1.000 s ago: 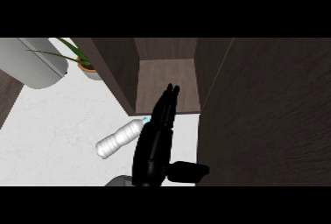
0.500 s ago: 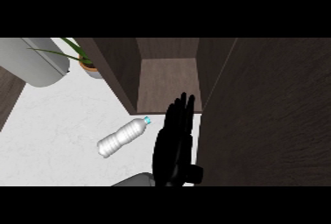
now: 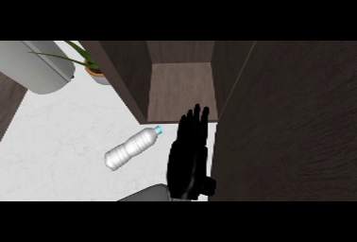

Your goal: Pick up the bottled water, place it into the cabinet and close the cabinet

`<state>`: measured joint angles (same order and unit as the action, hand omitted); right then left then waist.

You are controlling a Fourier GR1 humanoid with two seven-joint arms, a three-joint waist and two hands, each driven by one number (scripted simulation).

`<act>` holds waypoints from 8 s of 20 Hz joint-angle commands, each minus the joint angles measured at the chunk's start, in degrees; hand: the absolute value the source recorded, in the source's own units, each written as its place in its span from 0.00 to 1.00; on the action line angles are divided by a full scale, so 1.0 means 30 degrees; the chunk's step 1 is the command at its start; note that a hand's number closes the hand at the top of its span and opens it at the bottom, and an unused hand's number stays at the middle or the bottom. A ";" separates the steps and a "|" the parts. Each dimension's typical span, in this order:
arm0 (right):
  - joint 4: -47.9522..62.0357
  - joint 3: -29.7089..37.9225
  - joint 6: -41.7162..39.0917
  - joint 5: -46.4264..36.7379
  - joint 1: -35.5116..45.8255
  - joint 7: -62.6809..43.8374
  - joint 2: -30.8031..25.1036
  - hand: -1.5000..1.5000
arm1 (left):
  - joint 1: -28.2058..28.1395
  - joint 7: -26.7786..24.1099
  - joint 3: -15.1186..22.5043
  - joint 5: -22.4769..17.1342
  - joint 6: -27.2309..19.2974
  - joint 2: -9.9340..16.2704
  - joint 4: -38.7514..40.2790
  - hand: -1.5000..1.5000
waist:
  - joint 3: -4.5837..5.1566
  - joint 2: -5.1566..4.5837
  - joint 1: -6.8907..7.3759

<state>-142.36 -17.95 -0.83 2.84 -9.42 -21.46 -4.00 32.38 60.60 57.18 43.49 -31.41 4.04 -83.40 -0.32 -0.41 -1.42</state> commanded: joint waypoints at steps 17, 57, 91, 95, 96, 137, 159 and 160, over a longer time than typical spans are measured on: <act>-0.3140 -0.0550 0.1189 -0.0542 0.0101 -0.2266 -0.0533 0.00 | 0.0118 -0.1470 -0.3772 -0.1225 -0.1931 -0.0701 0.0363 0.00 | 0.0127 0.0213 0.0251; -0.2534 -0.1959 0.3206 -0.1401 0.2493 -0.3361 -0.1681 0.00 | -0.9470 -1.6098 -1.0281 -0.7484 -0.1959 0.4719 0.3318 0.00 | 0.0161 0.0135 0.0137; -0.3827 0.0095 0.3091 -0.0158 0.0333 -0.3054 -0.3261 0.00 | -0.4559 -2.7005 -1.6360 -1.1670 0.3154 0.1222 1.4622 1.00 | 0.0115 0.0136 0.0189; -0.2616 0.0081 0.2499 0.0092 -0.0199 -0.1260 -0.3030 0.00 | -0.3633 -2.8974 -1.6015 -1.0251 0.2150 0.1270 1.6535 1.00 | 0.0113 0.0113 0.0102; -0.2999 0.1169 0.2682 0.0770 0.0529 -0.2396 -0.3185 0.00 | -0.2977 -2.8508 -1.5833 -0.9847 0.1476 0.0871 1.6641 1.00 | 0.0116 0.0100 0.0093; 0.2864 1.5214 -0.5637 1.1193 -0.3174 0.3844 -0.4319 0.00 | 0.4674 -3.1129 -0.9807 -2.9329 0.4033 -0.1346 1.3900 1.00 | 0.0098 0.0064 -0.0849; 0.4603 1.6591 -0.6583 1.3224 -0.1048 0.2883 -0.5796 0.00 | 1.0628 -3.0719 -0.9373 -3.2054 0.1758 -0.1346 2.3369 1.00 | 0.0121 -0.0501 -0.1553; 0.4967 1.6499 -0.7080 1.3426 -0.1172 0.3221 -0.5554 0.00 | 0.9880 -3.1529 -0.9176 -3.2003 0.1907 -0.1346 2.3383 1.00 | 0.0114 -0.0551 -0.1725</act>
<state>-128.38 31.84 -20.81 42.83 -13.33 -12.35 -20.82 62.19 -32.49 29.49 -52.30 -25.28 0.01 -16.35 0.03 -1.68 -5.84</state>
